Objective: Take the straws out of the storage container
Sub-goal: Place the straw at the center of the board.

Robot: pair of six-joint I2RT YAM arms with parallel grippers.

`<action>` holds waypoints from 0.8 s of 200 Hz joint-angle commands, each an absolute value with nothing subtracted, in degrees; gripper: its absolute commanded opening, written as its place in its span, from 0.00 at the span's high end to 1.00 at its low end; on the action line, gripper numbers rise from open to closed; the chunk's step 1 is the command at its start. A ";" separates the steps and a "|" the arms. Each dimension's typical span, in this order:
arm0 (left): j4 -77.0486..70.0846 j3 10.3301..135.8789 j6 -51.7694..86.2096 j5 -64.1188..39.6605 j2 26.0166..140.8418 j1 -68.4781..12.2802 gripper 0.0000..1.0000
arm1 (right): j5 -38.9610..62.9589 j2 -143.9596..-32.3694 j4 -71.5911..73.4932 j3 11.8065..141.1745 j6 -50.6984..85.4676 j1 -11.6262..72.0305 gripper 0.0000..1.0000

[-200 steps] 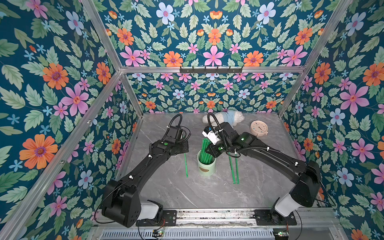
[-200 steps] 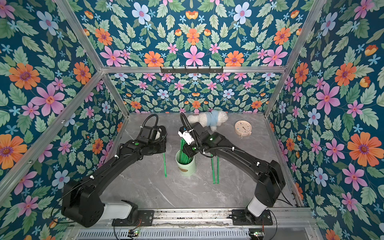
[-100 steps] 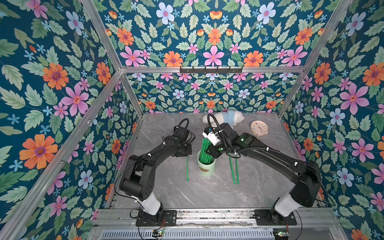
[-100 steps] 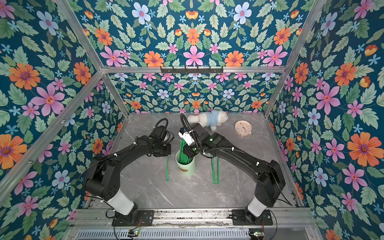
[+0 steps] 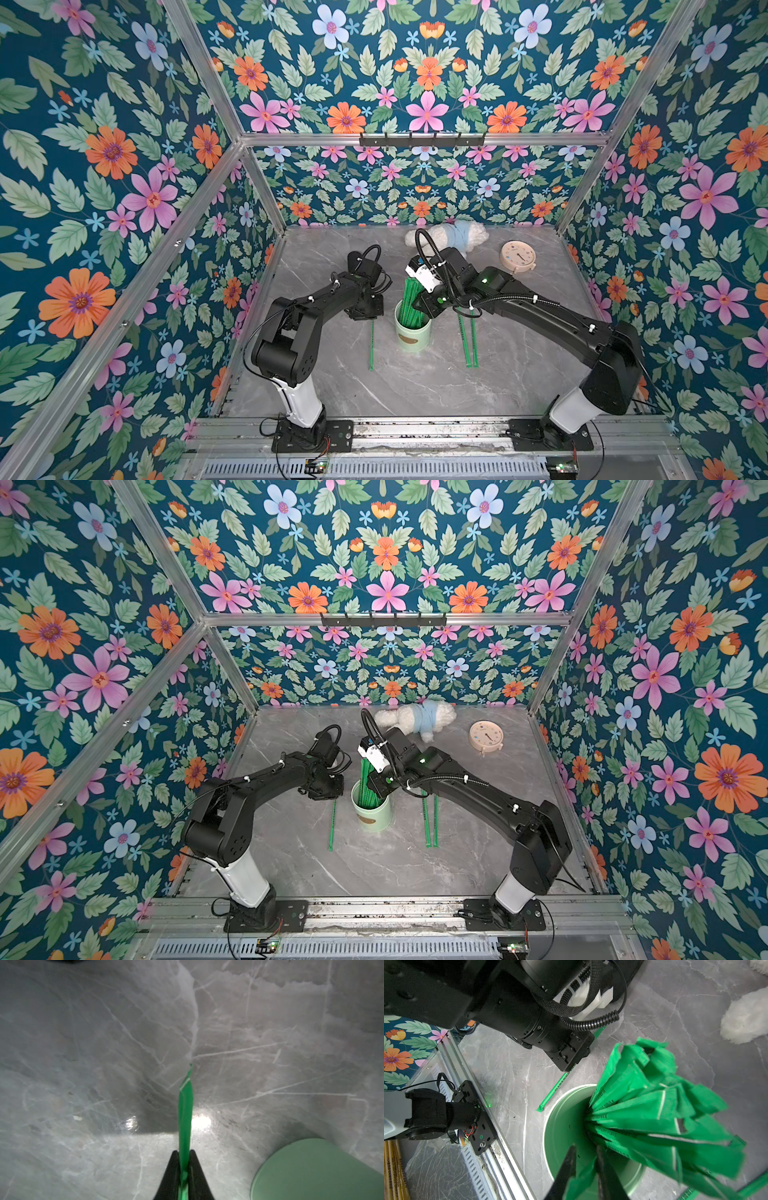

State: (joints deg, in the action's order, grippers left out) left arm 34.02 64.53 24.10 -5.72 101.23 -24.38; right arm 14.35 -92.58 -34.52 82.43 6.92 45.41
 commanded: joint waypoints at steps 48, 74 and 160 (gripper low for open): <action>35.11 65.48 23.91 -3.97 102.13 -24.35 0.77 | 14.33 -92.35 -32.48 82.19 6.42 45.44 0.79; 35.64 66.18 24.02 -3.11 101.66 -24.35 0.75 | 14.24 -92.39 -32.62 82.18 6.42 45.46 0.79; 40.84 73.19 23.94 0.64 94.47 -24.35 0.71 | 13.11 -92.11 -34.29 83.87 6.77 45.44 0.95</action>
